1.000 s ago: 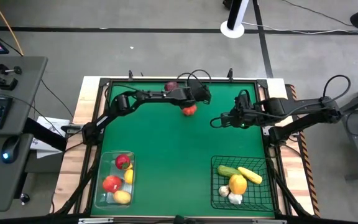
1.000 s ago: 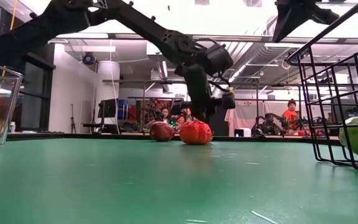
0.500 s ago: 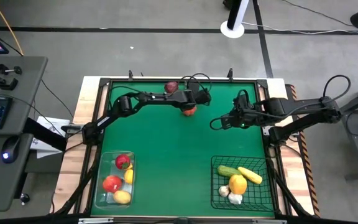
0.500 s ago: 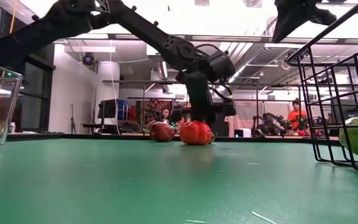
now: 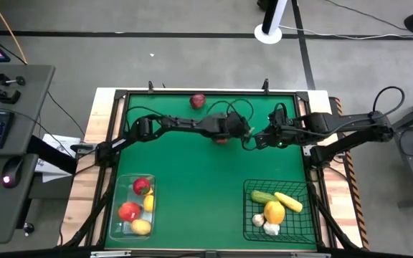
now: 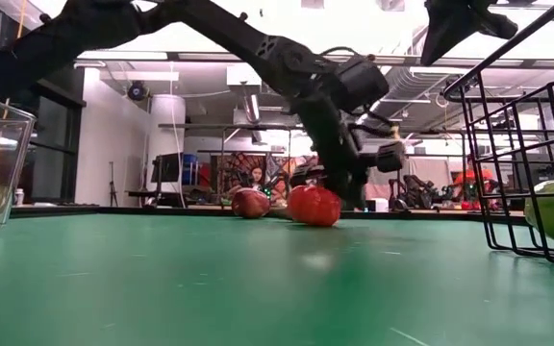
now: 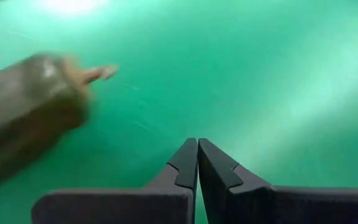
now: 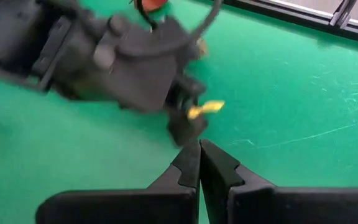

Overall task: Sort produce into baskets
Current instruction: Put the green bell pepper into the wire basket

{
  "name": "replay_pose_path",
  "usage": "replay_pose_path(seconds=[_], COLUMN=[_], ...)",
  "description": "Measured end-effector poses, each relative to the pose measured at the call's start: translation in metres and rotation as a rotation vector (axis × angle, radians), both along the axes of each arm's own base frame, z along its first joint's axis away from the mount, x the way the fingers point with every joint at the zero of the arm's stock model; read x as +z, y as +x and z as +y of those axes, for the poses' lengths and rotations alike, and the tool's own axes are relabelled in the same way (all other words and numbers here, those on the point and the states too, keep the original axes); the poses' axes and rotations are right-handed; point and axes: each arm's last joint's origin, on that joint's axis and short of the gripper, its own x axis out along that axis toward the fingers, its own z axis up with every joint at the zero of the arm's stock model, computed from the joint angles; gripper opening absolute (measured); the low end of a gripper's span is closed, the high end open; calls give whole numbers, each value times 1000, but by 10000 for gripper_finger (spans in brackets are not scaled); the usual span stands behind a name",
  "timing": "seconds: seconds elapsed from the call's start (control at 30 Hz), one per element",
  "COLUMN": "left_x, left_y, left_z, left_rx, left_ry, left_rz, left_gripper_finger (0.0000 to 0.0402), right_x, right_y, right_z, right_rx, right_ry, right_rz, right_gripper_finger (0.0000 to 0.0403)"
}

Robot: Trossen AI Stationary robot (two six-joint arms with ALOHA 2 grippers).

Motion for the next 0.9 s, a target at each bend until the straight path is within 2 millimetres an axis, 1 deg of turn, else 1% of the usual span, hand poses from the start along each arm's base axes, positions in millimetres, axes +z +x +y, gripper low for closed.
replay_pose_path(seconds=[0.03, 0.13, 0.2, 0.23, 0.33, 0.4, 0.5, 0.57, 0.63, 0.7, 0.73, 0.8, 0.9], left_x=[2, 14, 34, 48, 93, 114, 133, 136, 131, 124, 122, 122, 119], left_y=[1, 1, -3, -6, -23, -35, -53, -64, -76, -89, -94, -102, -114], left_z=[-6, -22, -28, -26, -7, 8, 32, 55, 79, 98, 105, 111, 119], left_rx=[-49, -190, -240, -256, -256, -271, -320, -383, -451, -497, -512, -546, -582], left_ry=[-4, -11, 27, 60, 180, 248, 287, 252, 169, 71, 37, -3, -68], left_rz=[10, 29, 37, 37, 76, 128, 193, 220, 248, 269, 278, 305, 348], left_gripper_finger=[0, 0, 0, 0, 0, 0, 0, 0, 0, 1, 3, 11, 35], right_x=[0, 4, 7, 9, 13, 14, 14, 14, 13, 12, 12, 12, 12], right_y=[-1, -4, -8, -9, -15, -17, -17, -16, -15, -13, -13, -12, -10], right_z=[0, -1, -2, -3, -7, -10, -14, -15, -15, -15, -15, -15, -15], right_rx=[0, -12, -23, -31, -53, -68, -85, -90, -87, -87, -87, -96, -99], right_ry=[-2, -23, -37, -45, -60, -59, -60, -60, -58, -57, -57, -52, -54], right_rz=[-3, -21, -42, -57, -81, -89, -89, -85, -80, -78, -80, -84, -96], right_gripper_finger=[0, 0, 0, 0, 0, 0, 0, 0, 0, 0, 0, 0, 0])
